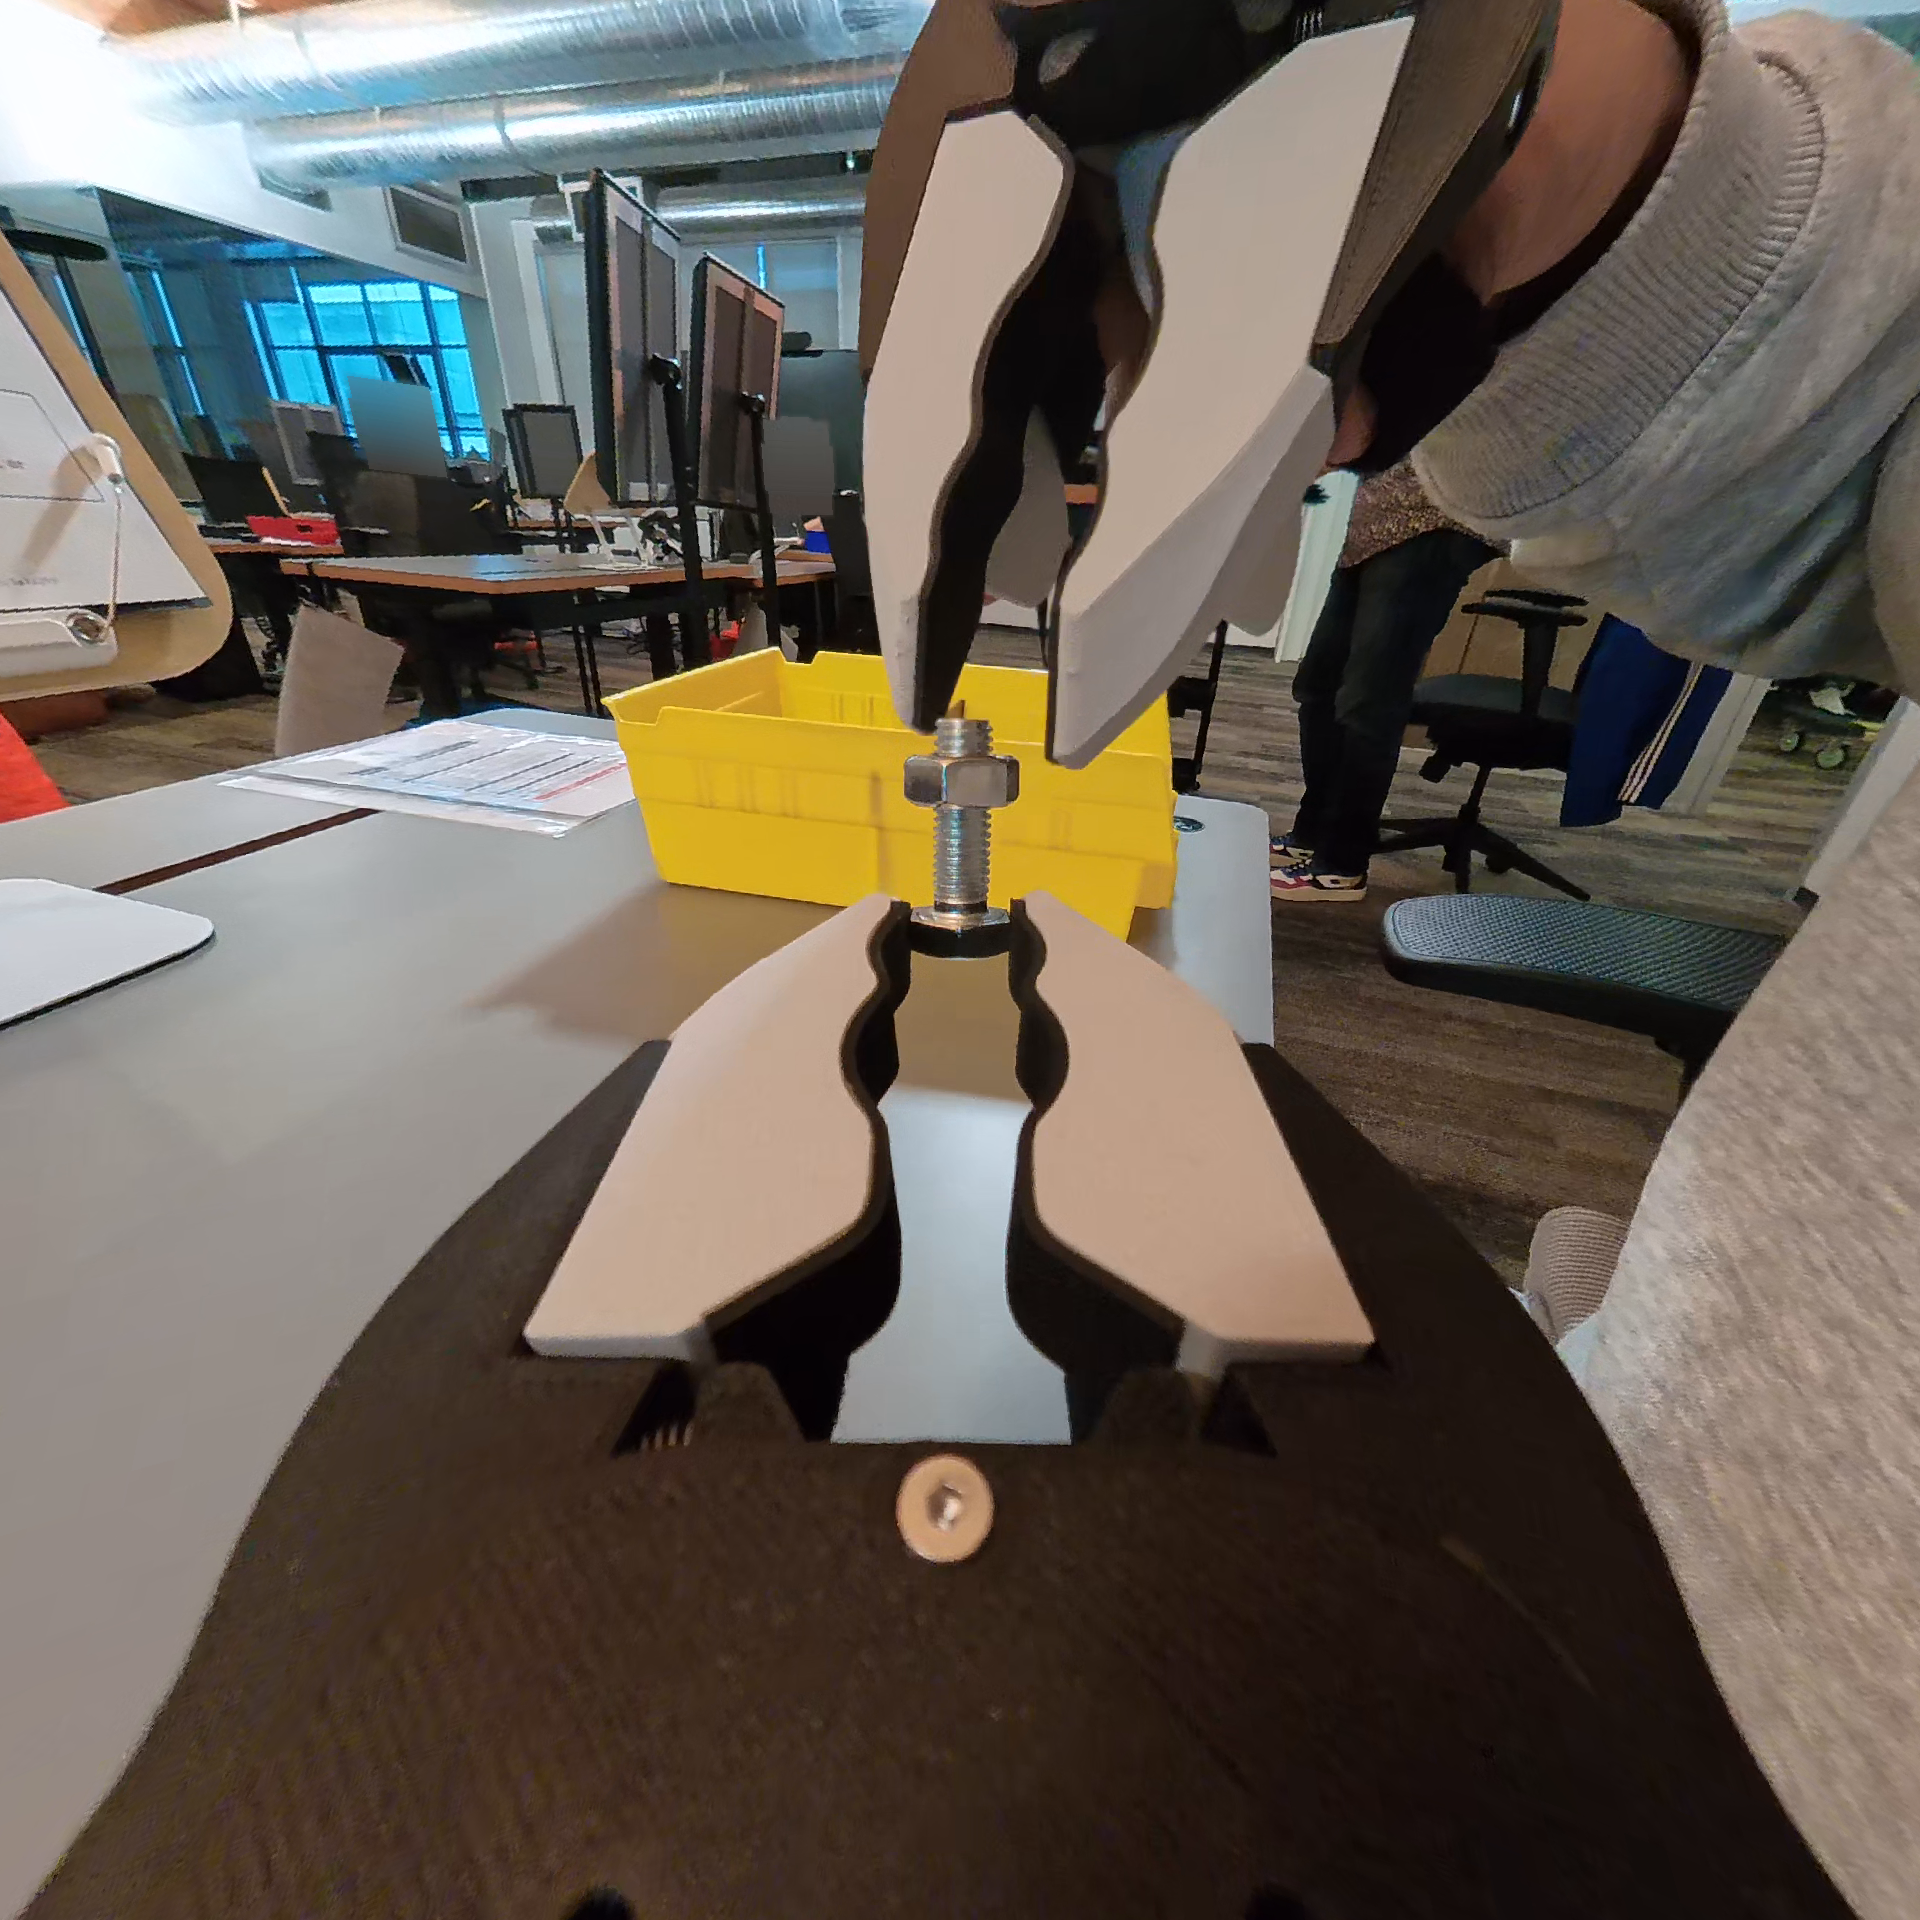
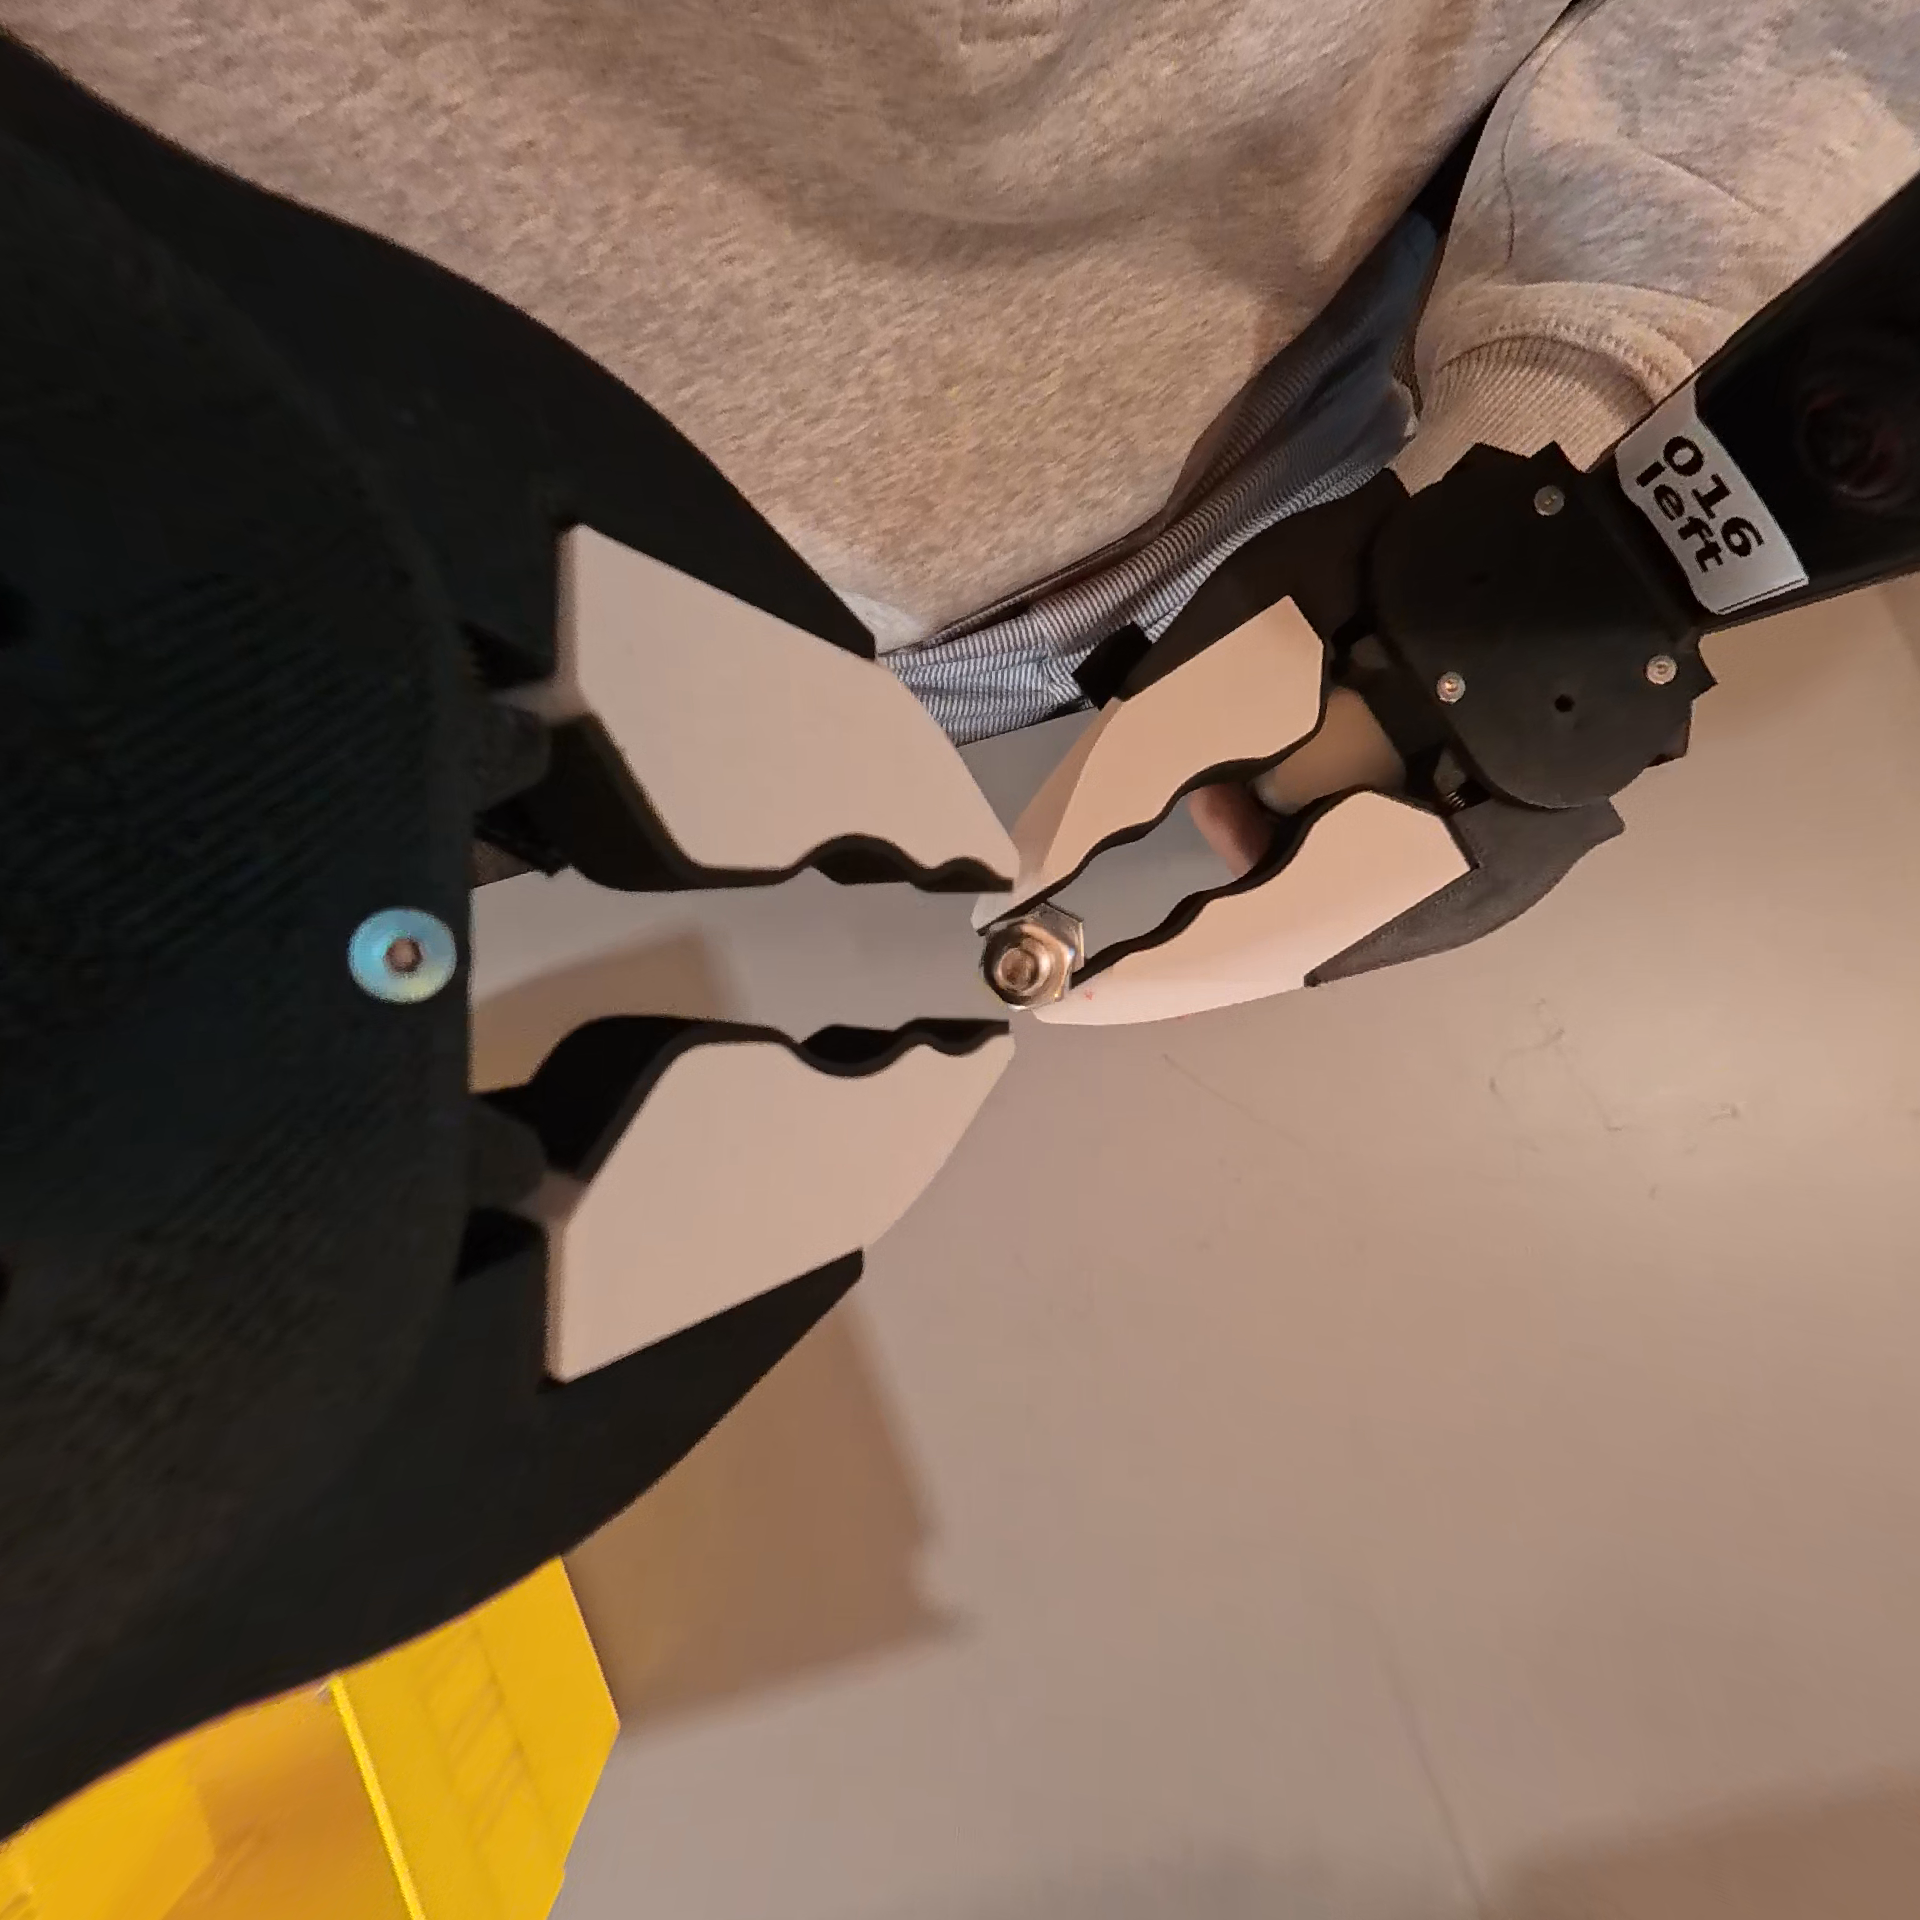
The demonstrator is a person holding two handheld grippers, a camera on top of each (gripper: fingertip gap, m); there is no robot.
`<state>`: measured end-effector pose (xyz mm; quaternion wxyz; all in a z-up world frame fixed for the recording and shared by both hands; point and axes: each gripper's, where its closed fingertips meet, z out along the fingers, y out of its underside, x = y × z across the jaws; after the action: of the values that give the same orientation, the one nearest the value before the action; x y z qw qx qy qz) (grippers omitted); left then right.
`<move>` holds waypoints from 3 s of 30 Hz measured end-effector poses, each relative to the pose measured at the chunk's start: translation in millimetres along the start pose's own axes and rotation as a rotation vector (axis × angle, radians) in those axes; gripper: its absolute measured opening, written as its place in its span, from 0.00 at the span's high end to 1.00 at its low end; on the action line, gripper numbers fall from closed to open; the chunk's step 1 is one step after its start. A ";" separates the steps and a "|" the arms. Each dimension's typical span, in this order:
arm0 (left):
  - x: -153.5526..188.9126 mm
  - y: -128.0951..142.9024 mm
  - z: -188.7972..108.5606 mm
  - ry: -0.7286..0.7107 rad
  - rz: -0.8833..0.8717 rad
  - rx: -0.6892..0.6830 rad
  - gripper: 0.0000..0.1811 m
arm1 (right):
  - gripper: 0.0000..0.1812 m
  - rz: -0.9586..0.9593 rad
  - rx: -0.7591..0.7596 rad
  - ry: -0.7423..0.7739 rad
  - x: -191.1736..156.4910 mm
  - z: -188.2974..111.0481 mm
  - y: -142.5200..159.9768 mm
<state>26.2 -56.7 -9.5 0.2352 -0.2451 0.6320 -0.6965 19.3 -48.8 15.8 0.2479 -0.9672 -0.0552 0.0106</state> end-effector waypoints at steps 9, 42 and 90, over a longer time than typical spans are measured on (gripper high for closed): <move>4.3 1.3 1.1 0.011 0.025 -0.007 0.90 | 0.88 -0.019 -0.005 0.000 -1.7 8.3 0.6; 2.2 -1.6 0.3 0.010 0.009 0.009 0.90 | 0.87 0.016 -0.031 0.016 5.8 -1.4 12.4; 5.4 -0.1 0.7 0.014 0.023 0.009 0.90 | 0.84 0.012 -0.033 0.005 4.4 3.7 11.5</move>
<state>22.4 -60.6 -9.1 0.2397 -0.2319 0.6334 -0.6982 24.7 -56.5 7.1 0.2317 -0.9715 -0.0487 0.0089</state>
